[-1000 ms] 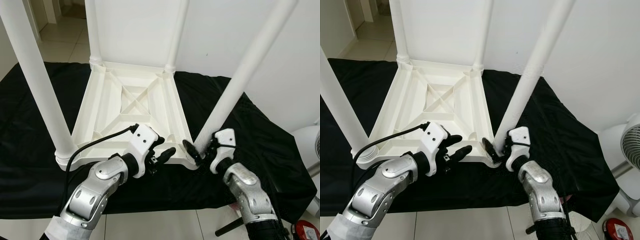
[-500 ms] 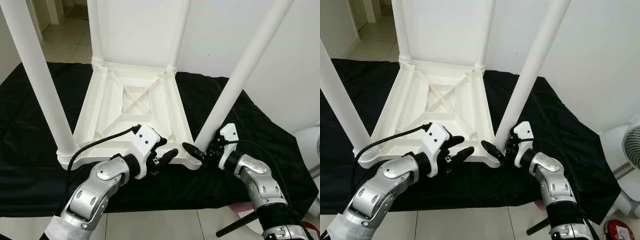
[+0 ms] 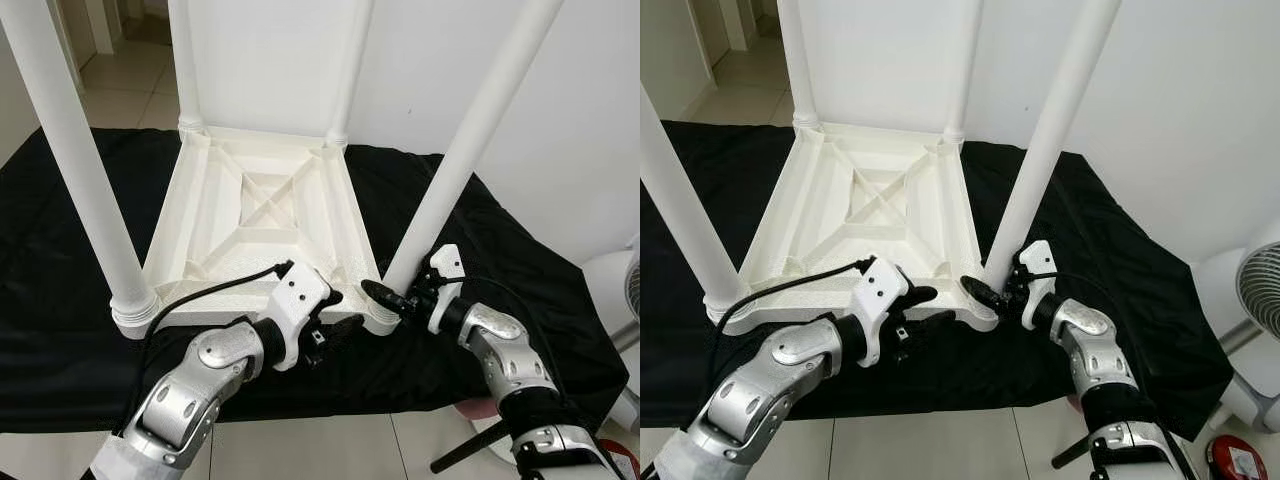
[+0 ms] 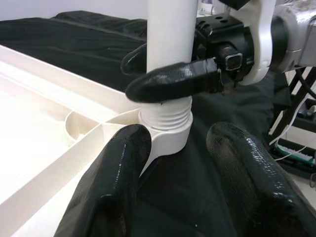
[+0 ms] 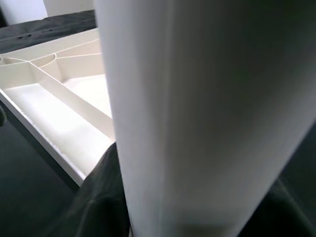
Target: Building children table
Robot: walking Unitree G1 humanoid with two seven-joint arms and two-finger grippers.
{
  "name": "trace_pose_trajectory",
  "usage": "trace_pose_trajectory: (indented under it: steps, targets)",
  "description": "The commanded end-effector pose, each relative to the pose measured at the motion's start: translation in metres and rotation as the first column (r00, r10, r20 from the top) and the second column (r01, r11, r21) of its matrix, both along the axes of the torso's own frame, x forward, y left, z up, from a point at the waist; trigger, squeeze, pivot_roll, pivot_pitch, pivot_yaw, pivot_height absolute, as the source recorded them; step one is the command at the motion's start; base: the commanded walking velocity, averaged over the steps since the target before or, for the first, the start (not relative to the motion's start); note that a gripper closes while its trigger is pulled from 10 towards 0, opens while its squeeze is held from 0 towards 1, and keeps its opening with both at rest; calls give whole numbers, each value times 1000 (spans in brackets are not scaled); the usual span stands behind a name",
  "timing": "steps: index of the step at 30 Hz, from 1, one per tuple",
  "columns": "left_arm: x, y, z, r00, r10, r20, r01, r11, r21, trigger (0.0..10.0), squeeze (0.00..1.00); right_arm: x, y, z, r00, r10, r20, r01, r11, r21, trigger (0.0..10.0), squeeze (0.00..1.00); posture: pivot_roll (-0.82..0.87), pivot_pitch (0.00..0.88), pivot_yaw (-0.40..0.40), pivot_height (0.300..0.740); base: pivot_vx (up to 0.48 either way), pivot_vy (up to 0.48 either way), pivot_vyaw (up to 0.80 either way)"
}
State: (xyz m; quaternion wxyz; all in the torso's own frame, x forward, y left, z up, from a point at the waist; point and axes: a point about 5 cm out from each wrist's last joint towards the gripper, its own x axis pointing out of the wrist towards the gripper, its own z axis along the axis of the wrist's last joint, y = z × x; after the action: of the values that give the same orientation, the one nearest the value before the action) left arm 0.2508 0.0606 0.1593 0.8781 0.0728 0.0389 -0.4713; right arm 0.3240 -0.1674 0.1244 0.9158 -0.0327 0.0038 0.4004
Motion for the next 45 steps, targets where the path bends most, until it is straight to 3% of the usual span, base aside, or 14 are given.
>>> trace_pose_trajectory:
  steps: [1, 7, 8, 11, 15, 17, 19, 22, 27, 30, 32, 33, 38, 45]
  targets:
    - [-4, -5, -4, 998, -67, -13, 67, 998, 5, 10000, 0, 2, 7, -1, 1000, 22, -11, -22, 1000, -9, 0, 0, 8, 0, -110, 740, 0, 0, 0]
    - [-4, -4, -6, 999, -51, -10, 51, 999, 16, 10000, 0, 1, 9, -5, 1000, -4, -17, 4, 1000, 12, 0, 0, 9, 0, -116, 740, 0, 0, 0]
    - [-4, -4, -7, 999, -50, -9, 51, 999, 20, 10000, 0, 2, 10, -5, 1000, -23, -20, 24, 999, 35, 10000, 0, 12, 0, -121, 740, 0, 0, 0]
    - [-5, -5, -6, 999, -54, -8, 54, 998, 20, 10000, 0, 3, 12, -5, 997, -69, -16, 70, 995, 74, 10000, 0, 13, 0, -122, 740, 0, 0, 0]
    - [-6, -6, -6, 998, -56, -6, 56, 998, 16, 10000, 0, 5, 11, -6, 978, -206, -1, 205, 974, 100, 10000, 0, 11, 0, -124, 740, 0, 0, 0]
    - [-6, -6, -6, 998, -56, -2, 56, 998, 15, 10000, 0, 6, 10, -8, 950, -313, -1, 312, 947, 76, 10000, 0, 13, 0, -127, 740, 0, 0, 0]
    - [-6, -6, -6, 998, -56, -2, 56, 998, 15, 10000, 0, 6, 10, -8, 950, -313, -1, 312, 947, 76, 10000, 0, 13, 0, -127, 740, 0, 0, 0]
    - [-5, -6, -5, 999, -53, 2, 53, 998, 16, 10000, 0, 4, 15, -10, 894, -447, -34, 448, 890, 85, 10000, 0, 7, 0, -127, 740, 0, 0, 0]
    - [-4, -6, -4, 998, -56, 8, 56, 998, 18, 10000, 0, -3, 32, -11, 842, -535, -73, 540, 836, 101, 10000, 0, 4, 0, -125, 740, 0, 0, 0]
    - [-3, -6, -4, 998, -55, 7, 55, 998, 18, 10000, 0, -8, 43, -13, 770, -626, -125, 637, 764, 99, 10000, 0, 3, 0, -123, 740, 0, 0, 0]
    - [-3, -6, -4, 998, -55, 7, 55, 998, 18, 10000, 0, -8, 43, -13, 770, -626, -125, 637, 764, 99, 10000, 0, 3, 0, -123, 740, 0, 0, 0]
    - [-2, -6, -4, 999, -54, 7, 53, 998, 17, 10000, 0, -11, 47, -12, 744, -655, -129, 667, 739, 98, 10000, 0, 3, 0, -123, 740, 0, 0, 0]
    - [-2, -6, -4, 999, -51, 7, 51, 999, 13, 10000, 0, -19, 64, -7, 739, -662, -122, 673, 732, 108, 10000, 0, -2, 0, -119, 740, 0, 0, 0]
    - [-1, -5, -4, 999, -51, 9, 51, 999, 15, 10000, 0, -18, 60, 1, 759, -644, -95, 651, 747, 137, 10000, 0, -6, 0, -117, 740, 0, 0, 0]
